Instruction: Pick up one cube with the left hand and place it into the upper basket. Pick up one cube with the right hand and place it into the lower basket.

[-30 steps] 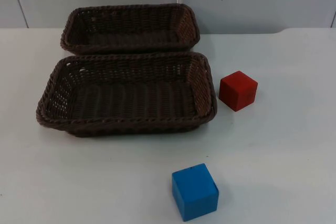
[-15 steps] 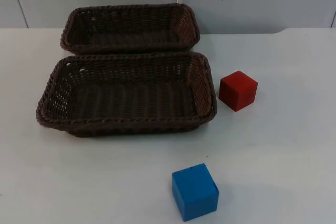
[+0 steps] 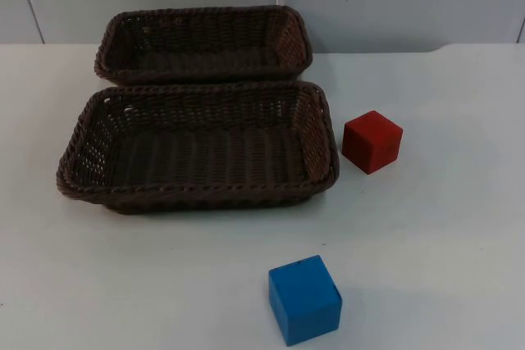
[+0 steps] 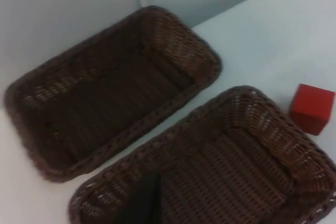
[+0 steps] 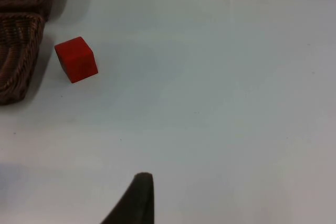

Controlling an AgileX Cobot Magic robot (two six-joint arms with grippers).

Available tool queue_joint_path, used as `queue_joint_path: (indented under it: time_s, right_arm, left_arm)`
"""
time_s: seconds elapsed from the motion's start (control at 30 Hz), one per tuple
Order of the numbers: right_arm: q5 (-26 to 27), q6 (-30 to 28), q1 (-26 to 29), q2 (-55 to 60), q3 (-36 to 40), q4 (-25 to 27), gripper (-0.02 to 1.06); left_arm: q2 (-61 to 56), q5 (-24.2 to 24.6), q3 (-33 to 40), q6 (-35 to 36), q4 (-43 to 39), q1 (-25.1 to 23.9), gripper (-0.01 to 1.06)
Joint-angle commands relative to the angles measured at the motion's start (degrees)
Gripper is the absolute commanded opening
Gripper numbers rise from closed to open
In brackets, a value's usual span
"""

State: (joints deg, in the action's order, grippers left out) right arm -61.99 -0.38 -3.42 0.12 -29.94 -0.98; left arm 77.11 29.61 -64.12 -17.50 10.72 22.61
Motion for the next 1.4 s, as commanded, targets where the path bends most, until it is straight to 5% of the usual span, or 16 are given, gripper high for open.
queue_joint_path:
  time_s: [0.0,0.4,1.37]
  right_arm:
    - [0.14,-0.07,0.0,-0.12,0.37,-0.34,1.05]
    - [0.14,-0.07,0.0,-0.12,0.37,-0.34,1.05]
    - [0.14,0.38,0.0,-0.12,0.37,-0.48,1.05]
  left_arm:
    - [2.13,-0.39,-1.74,-0.38,0.57,1.78,1.03]
    - [14.62,-0.61,-9.66,-2.78,0.46,8.7,1.03]
    - [39.98,-3.35,-28.14,-4.7,0.48,16.84,1.03]
